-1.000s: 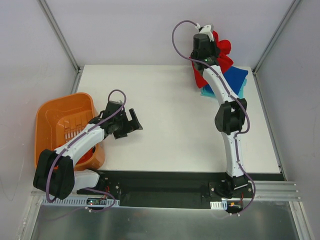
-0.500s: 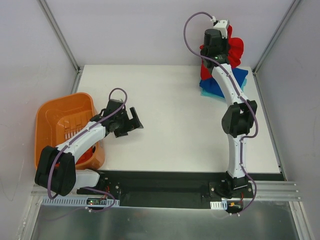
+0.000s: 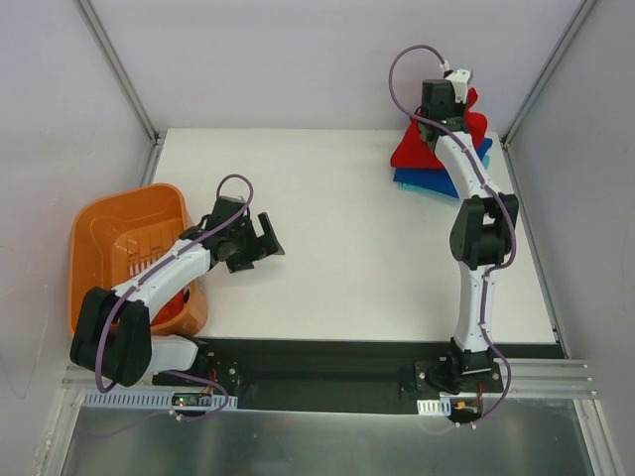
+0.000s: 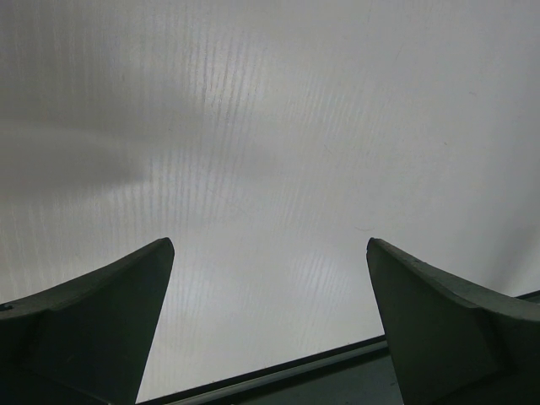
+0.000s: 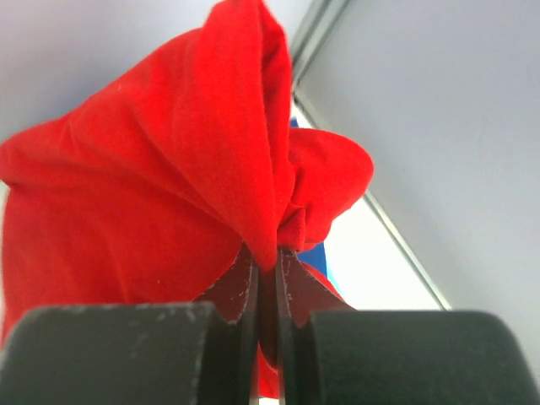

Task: Fold and stack the t-shirts
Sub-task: Neatly place the folded tshirt to the corner

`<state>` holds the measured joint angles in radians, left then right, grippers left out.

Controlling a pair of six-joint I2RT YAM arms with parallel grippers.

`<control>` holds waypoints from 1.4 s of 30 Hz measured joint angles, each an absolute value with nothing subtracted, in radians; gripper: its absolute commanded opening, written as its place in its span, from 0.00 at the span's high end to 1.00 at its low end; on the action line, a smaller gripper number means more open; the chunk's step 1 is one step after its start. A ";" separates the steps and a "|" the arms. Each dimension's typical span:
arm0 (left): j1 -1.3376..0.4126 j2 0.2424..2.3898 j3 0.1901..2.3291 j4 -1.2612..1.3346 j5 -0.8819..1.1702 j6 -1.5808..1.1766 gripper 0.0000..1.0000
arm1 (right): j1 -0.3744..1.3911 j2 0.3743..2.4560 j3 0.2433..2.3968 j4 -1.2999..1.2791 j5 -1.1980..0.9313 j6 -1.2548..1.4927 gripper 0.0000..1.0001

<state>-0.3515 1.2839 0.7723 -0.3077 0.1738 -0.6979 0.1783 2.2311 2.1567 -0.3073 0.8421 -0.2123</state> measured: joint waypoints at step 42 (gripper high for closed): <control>-0.352 1.367 0.836 -0.313 0.208 -0.690 0.01 | -0.076 2.061 2.090 -0.541 0.128 -0.059 0.03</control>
<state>-0.3515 1.3670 0.8360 -0.3134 0.2081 -0.6899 -0.0765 2.0609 2.0899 -0.5407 0.1276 -0.0589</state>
